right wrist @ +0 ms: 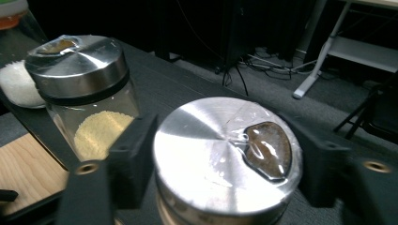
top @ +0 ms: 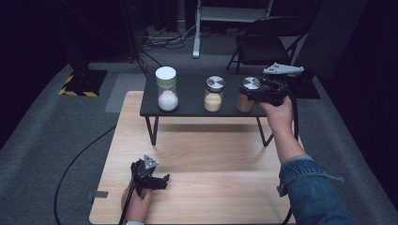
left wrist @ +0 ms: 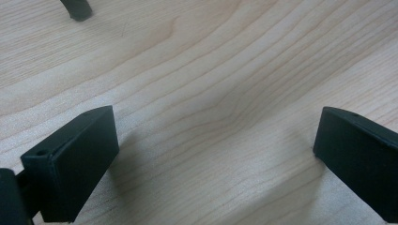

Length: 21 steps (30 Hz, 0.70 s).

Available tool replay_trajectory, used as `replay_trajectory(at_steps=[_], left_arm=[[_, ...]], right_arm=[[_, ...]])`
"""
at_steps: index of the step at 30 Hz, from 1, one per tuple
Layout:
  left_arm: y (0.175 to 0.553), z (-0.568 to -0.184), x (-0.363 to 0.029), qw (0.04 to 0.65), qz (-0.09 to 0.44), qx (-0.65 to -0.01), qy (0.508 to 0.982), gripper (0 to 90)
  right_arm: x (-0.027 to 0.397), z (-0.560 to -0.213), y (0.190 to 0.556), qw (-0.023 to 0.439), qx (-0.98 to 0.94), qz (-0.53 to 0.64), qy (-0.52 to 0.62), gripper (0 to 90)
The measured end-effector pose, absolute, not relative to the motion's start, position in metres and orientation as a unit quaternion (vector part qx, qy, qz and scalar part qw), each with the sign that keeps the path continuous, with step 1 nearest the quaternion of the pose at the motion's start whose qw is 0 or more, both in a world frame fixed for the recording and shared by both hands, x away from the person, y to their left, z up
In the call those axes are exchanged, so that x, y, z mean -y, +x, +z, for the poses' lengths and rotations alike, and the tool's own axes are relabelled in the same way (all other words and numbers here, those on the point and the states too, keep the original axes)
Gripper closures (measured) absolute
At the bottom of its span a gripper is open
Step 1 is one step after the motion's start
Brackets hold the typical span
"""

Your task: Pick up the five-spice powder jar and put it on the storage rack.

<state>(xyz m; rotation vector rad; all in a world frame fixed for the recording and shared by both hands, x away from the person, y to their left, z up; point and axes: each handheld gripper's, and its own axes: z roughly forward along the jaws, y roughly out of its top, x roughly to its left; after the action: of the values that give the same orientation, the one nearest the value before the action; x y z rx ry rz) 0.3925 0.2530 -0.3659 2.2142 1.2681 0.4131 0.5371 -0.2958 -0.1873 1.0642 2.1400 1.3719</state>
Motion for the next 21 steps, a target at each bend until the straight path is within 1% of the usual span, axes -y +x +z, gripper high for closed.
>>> replay_trajectory(at_steps=[4,6,9,21], left_arm=[[0.392,-0.366,-0.253,0.275,0.153,-0.472,0.824,0.3],[0.392,-0.366,-0.253,0.275,0.154,-0.472,0.824,0.3],[0.392,-0.366,-0.253,0.275,0.154,-0.472,0.824,0.2],[0.393,-0.366,-0.253,0.275,0.153,-0.472,0.824,0.3]], right_arm=[[0.302,-0.189,0.534,0.190,-0.756,0.501,0.376,15.9],[0.302,-0.190,0.529,0.197,-0.753,0.502,0.376,14.1],[0.306,-0.190,0.522,0.206,-0.751,0.504,0.373,13.2],[0.325,-0.192,0.496,0.202,-0.742,0.523,0.367,11.2]])
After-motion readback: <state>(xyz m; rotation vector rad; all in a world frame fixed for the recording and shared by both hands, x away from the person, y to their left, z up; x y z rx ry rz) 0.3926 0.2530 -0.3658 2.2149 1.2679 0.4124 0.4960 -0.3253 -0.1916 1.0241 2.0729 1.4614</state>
